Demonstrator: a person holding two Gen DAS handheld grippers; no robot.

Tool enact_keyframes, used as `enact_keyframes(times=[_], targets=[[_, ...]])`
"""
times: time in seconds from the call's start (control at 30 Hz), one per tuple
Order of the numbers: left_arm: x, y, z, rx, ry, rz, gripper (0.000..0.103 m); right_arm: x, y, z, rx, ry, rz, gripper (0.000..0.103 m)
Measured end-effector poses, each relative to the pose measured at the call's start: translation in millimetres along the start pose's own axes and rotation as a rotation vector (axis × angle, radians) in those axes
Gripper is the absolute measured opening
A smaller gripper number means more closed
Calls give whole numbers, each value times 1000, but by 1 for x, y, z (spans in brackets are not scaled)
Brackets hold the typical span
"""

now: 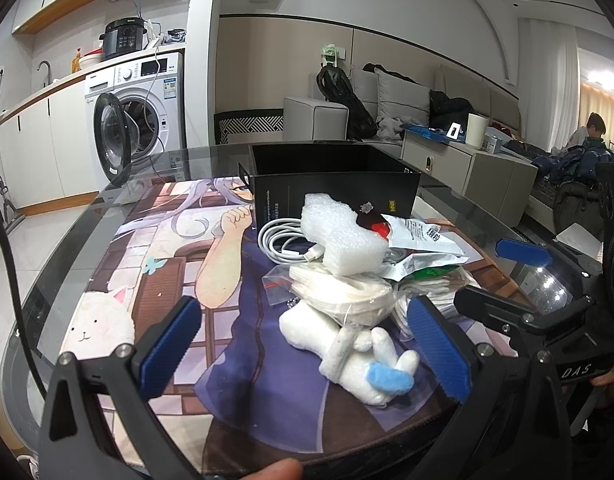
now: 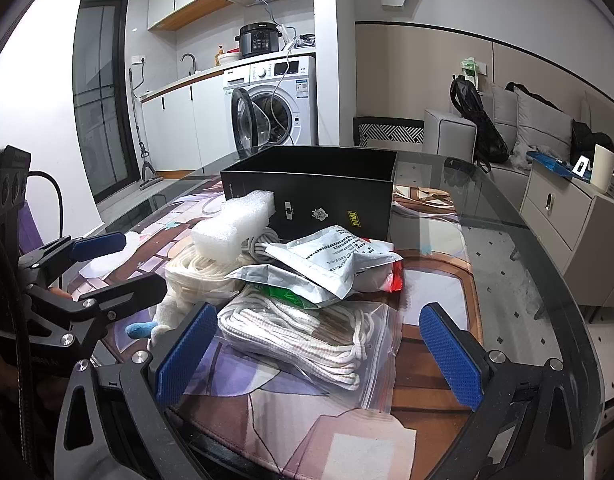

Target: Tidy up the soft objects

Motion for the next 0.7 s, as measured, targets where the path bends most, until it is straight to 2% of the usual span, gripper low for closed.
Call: enact_keyframes(times=[0.4,0.7], targets=[[1,0,2,-13,17,0,103,0,0,-1,-1,1,3,103],[1,-2,3,-16,-17,2,103,-5,1,1,3,40,34,103]])
Point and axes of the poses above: each gripper's, at about its wrist camera, not at the fingertips, and x roughly against the way its jaws point, z to its left, y to its top, the point moved 3 cm from there along -x, roughly the way its jaws point, and after that the axes turned 14 degrees about -y, right-handed, at the moved point
